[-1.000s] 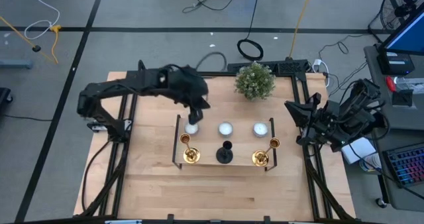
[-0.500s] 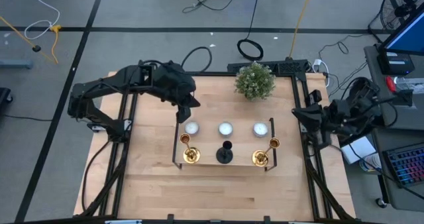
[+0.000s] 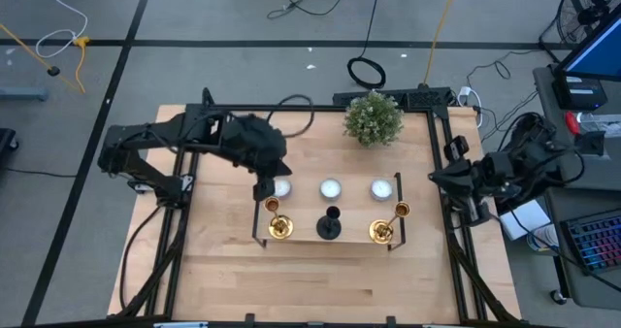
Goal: Pick & Place candle stick holders
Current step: Return to Home Position
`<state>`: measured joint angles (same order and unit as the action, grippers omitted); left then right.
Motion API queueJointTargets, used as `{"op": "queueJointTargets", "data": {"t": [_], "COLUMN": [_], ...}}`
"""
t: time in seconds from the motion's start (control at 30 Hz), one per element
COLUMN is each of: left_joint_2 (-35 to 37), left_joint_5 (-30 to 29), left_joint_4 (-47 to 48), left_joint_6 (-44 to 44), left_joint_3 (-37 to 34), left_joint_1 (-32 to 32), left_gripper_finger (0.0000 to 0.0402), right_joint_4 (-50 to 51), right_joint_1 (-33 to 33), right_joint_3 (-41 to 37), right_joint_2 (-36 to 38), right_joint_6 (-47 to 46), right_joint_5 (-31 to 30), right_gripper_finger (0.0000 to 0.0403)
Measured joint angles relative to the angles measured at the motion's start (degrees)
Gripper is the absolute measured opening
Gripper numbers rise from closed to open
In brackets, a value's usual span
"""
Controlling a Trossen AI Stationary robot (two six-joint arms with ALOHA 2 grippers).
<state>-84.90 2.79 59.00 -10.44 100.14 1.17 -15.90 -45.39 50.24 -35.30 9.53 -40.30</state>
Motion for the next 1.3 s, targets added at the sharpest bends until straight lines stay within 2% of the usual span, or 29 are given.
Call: {"op": "queueJointTargets", "data": {"t": [0.27, 0.37, 0.53, 0.73, 0.9, 1.07, 1.3], "left_joint_2": [2.21, 3.99, 6.91, 7.49, 7.08, 7.00, 7.17], "left_joint_5": [-7.92, -10.40, -15.29, -20.36, -24.03, -28.24, -29.90], "left_joint_4": [4.78, 5.10, 4.95, 6.15, 7.37, 9.10, 12.04], "left_joint_6": [-1.34, -4.18, -9.47, -12.77, -14.77, -17.08, -20.76], "left_joint_3": [-0.07, -0.20, -0.17, -0.18, -0.20, -0.22, -0.22], "left_joint_1": [4.39, 4.70, 4.96, 5.36, 5.36, 5.15, 4.85], "left_gripper_finger": [0.0000, 0.0000, 0.0000, 0.0000, 0.0000, 0.0000, 0.0000], "right_joint_4": [9.19, 10.63, 12.01, 15.67, 22.81, 29.06, 33.58], "right_joint_1": [2.50, 3.55, 5.09, 5.33, 5.33, 5.35, 5.33], "right_joint_3": [0.00, 0.00, 0.00, 0.00, 0.00, 0.00, 0.00], "right_joint_2": [2.26, 3.90, 7.33, 10.32, 11.82, 13.80, 18.22], "right_joint_6": [-6.86, -7.27, -6.74, -7.66, -10.76, -12.69, -13.41], "right_joint_5": [0.52, 4.54, 7.37, 7.51, 7.13, 4.02, 3.16], "right_gripper_finger": [0.0000, 0.0000, 0.0000, 0.0000, 0.0000, 0.0000, 0.0000]}}
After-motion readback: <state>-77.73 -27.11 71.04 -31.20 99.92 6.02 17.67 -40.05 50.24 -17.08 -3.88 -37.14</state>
